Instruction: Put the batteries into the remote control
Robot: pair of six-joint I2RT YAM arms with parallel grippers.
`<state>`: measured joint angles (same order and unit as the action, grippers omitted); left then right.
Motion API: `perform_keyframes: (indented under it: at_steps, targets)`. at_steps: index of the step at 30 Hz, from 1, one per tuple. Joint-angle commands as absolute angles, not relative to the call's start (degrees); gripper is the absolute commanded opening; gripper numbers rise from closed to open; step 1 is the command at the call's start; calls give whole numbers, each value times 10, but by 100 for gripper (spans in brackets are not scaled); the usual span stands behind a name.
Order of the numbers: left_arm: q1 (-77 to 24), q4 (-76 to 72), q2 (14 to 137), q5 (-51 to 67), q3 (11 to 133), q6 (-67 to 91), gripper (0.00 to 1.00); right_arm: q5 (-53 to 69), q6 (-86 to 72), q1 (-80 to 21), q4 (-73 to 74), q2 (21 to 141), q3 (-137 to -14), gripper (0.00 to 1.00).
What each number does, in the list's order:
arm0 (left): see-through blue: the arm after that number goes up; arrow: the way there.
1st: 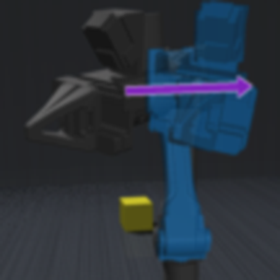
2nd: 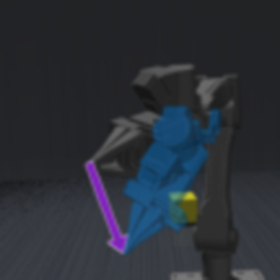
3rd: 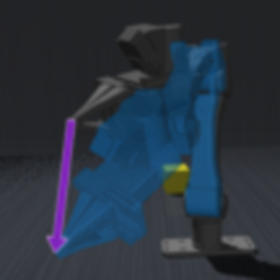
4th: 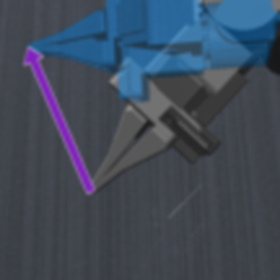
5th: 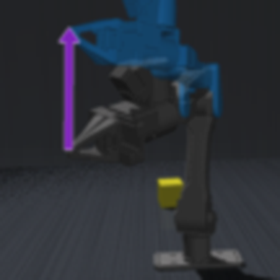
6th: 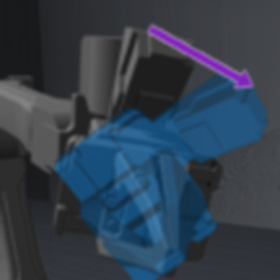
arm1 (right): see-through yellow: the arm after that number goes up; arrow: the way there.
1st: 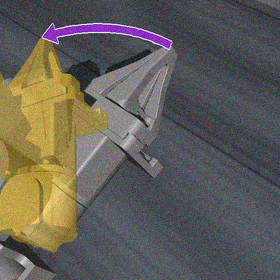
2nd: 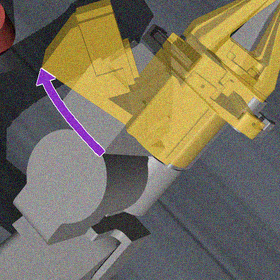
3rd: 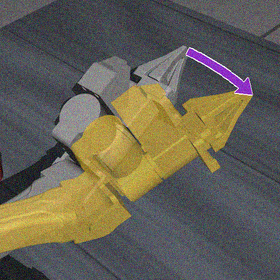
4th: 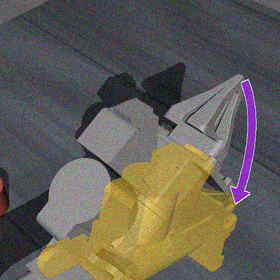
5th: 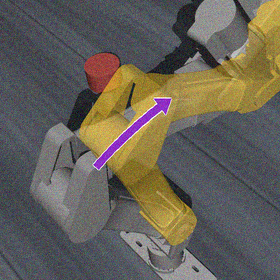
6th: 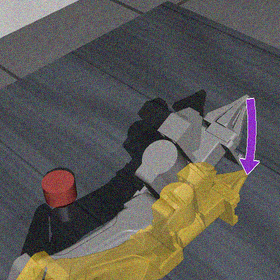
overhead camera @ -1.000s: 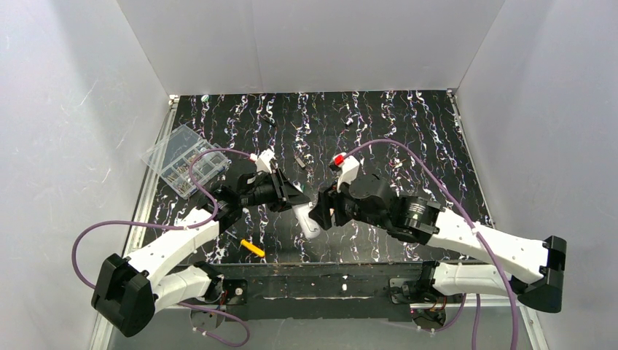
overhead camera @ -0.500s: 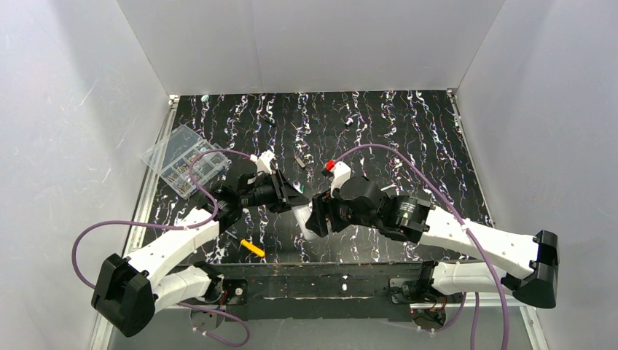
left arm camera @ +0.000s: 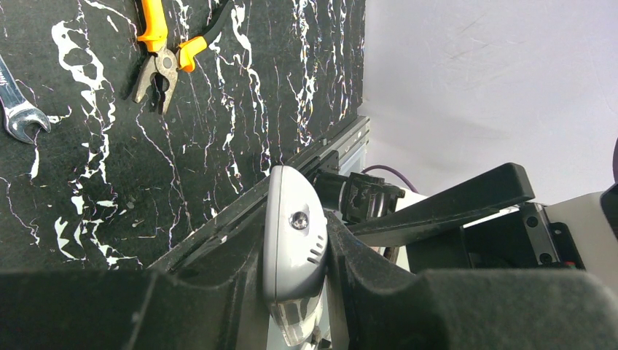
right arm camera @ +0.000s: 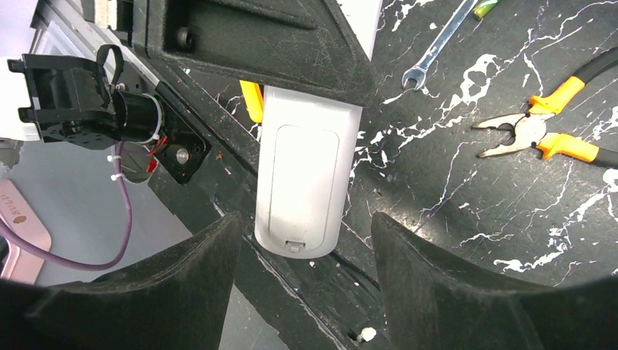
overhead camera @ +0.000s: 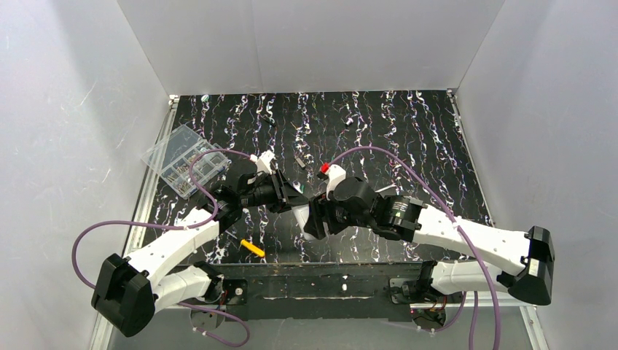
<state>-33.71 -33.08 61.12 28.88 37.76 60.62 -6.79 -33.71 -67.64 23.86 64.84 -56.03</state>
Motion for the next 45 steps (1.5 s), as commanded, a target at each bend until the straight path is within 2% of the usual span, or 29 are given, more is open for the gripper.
perform_keyframes:
  at_steps: [1, 14, 25, 32, 45]
  targets:
    - [-339, -337, 595, 304, 388, 601, 0, -58, -342, -680, 226, 655, -562, 72]
    - [-339, -338, 595, 304, 386, 601, 0, -49, -332, -679, 227, 658, -563, 59]
    - [-339, -344, 590, 305, 384, 606, 0, -40, -331, -679, 228, 666, -564, 60]
    - [-339, -346, 589, 304, 381, 610, 0, -37, -335, -679, 227, 667, -558, 51]
    - [-339, -348, 593, 305, 379, 611, 0, -49, -324, -679, 235, 662, -564, 42]
